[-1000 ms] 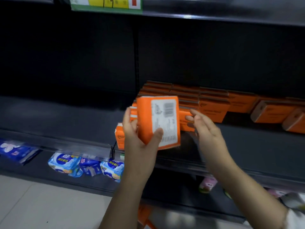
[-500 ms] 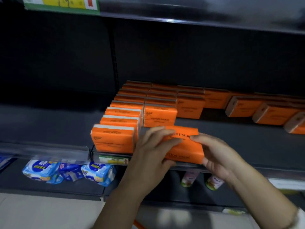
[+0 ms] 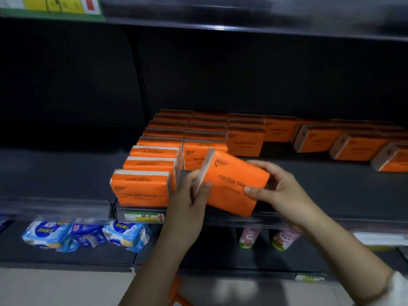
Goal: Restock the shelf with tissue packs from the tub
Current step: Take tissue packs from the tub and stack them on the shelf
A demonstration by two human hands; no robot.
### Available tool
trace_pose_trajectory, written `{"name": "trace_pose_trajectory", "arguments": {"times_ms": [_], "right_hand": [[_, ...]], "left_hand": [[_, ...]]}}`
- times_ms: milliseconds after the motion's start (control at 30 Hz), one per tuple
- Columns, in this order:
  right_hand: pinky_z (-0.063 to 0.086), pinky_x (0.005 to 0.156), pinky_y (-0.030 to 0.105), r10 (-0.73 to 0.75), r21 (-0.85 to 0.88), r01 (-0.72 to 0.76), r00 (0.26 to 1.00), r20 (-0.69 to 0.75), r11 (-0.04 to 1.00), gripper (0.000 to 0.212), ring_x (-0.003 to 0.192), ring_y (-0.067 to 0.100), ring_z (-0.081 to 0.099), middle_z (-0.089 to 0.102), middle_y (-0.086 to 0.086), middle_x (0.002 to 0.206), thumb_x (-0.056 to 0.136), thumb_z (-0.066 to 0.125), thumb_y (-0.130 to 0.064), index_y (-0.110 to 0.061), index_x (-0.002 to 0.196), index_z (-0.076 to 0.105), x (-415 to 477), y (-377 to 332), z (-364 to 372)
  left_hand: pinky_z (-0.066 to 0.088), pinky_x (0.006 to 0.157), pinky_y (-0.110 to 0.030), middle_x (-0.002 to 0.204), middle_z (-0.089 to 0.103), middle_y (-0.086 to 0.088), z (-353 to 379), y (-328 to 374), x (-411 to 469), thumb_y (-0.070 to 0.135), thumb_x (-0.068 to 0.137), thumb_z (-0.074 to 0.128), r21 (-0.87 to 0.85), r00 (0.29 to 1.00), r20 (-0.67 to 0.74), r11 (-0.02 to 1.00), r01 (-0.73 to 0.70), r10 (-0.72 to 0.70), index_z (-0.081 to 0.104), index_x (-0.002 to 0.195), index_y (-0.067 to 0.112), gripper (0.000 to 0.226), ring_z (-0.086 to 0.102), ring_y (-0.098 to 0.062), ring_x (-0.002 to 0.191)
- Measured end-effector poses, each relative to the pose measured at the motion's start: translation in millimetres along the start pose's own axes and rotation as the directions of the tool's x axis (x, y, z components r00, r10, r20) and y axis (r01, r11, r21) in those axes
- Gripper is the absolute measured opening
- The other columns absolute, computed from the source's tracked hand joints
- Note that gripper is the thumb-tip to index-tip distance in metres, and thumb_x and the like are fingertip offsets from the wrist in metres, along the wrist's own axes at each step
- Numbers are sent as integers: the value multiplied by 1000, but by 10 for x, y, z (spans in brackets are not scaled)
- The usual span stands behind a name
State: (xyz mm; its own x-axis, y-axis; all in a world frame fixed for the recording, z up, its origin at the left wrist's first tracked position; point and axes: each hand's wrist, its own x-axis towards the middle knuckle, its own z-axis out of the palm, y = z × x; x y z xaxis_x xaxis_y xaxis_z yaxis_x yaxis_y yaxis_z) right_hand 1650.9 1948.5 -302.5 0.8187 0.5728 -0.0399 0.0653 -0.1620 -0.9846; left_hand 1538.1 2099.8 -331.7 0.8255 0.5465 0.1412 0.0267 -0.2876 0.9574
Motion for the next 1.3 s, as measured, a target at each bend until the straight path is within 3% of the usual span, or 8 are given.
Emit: {"name": "trace_pose_trajectory", "arguments": {"times_ms": [133,300,433,633,800,1000,1200,1300], "right_hand": [[46,67,9,-103,-232,79,990,-93,970,42,82,1,60,62,-8,96,70,78,-2,-29,98,60,169,30,23],[30,93,14,-235,-537,137,965,-118,832,49,103,8,43,42,-7,109,71,77,-6,-14,117,61,483,96,189],[30,95,17,-265,-607,147,958,-109,781,49,106,8,37,32,-8,113,78,73,-9,-16,124,57,706,126,408],[46,88,34,-388,-834,186,921,-37,520,61,118,18,35,31,1,126,82,68,-14,-22,136,40,826,210,587],[51,75,43,-540,-901,335,829,144,276,59,105,33,52,53,15,119,72,71,0,-15,127,54,847,377,649],[51,65,41,-517,-900,330,844,146,284,56,105,35,52,53,17,117,75,71,-3,-13,127,56,883,329,698],[44,93,47,-495,-887,328,858,136,324,68,118,34,44,47,16,128,72,76,-11,-13,134,48,744,302,620],[44,90,46,-512,-872,312,855,85,377,65,115,34,47,49,16,126,70,77,-10,-11,130,51,473,369,384]], "left_hand": [[45,79,-15,100,62,20,-108,-35,15,41,88,53,223,984,-128,971,-90,121,59,116,32,30,57,5,96],[29,91,-31,118,56,1,-293,-122,66,37,81,63,496,827,-488,869,0,279,62,118,20,41,42,-20,111],[39,85,-58,124,55,-9,-271,-337,108,38,71,65,687,867,-423,717,118,263,66,113,21,45,42,-35,114],[45,82,-56,121,57,-11,-285,-467,166,19,72,78,749,879,-377,655,104,291,67,112,19,42,44,-36,111],[44,84,-56,122,56,-12,-284,-457,171,17,72,77,752,890,-365,650,108,273,66,114,19,43,44,-37,111],[42,84,-57,123,55,-11,-273,-474,162,20,75,76,757,883,-371,645,108,287,64,115,19,42,41,-34,114],[38,87,-56,125,52,-14,-232,-410,128,22,80,69,819,850,-363,566,95,382,60,118,17,39,44,-37,115],[34,93,-57,130,48,-13,-127,-216,42,19,77,69,778,848,-356,627,36,393,57,122,17,46,39,-36,122]]}}
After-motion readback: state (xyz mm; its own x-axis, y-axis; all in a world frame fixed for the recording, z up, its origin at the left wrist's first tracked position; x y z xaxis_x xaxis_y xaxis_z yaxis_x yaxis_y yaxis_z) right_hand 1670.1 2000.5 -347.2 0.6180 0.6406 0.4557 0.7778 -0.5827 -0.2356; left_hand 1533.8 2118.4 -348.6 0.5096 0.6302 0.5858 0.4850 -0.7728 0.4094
